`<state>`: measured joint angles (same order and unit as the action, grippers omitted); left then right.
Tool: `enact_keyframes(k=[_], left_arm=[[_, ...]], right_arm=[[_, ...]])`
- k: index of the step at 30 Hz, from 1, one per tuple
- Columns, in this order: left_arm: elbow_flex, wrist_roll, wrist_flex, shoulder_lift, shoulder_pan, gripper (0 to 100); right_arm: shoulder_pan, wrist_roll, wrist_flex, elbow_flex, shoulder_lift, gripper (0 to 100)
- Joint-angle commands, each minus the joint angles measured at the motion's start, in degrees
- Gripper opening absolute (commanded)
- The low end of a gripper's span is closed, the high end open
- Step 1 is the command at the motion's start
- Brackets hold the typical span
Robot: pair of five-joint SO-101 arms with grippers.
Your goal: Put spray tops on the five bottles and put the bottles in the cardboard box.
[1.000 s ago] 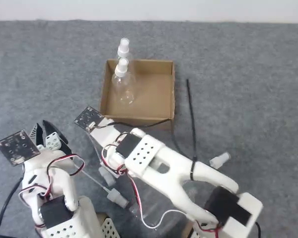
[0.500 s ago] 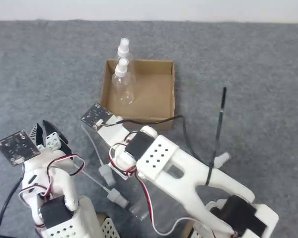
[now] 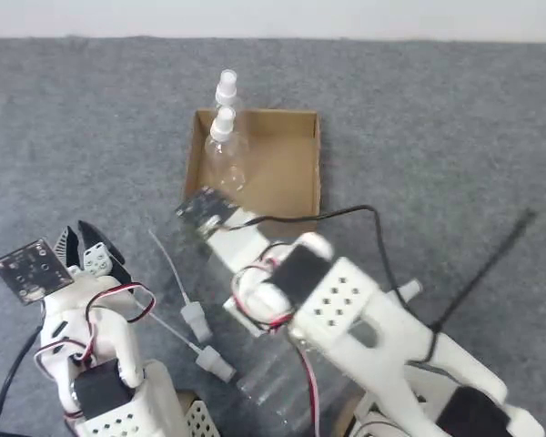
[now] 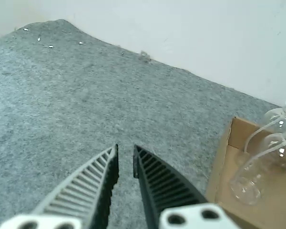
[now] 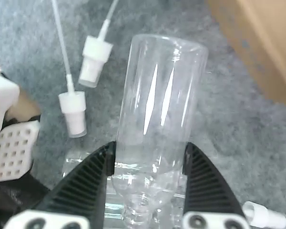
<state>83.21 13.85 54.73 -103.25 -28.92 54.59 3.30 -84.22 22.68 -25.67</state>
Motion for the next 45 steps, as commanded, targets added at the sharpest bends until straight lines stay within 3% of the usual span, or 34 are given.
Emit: enact_keyframes(k=[1, 11, 28, 45], left_arm=[[-0.66, 0.26, -2.20, -1.23, -0.26, 5], [-0.66, 0.26, -2.20, -1.23, -0.26, 5], [-0.66, 0.26, -2.11, -1.23, -0.26, 5], [-0.66, 0.26, -2.02, -1.23, -0.26, 5]], right_arm=[[-3.82, -0.35, -0.84, -3.78, -5.23, 10.6], [-12.09, 8.18, -4.53, -3.87, -6.02, 10.6], [-31.69, 39.56, -3.82, -3.87, -6.02, 10.6], [-44.62, 54.07, -1.54, -0.70, -5.67, 10.6]])
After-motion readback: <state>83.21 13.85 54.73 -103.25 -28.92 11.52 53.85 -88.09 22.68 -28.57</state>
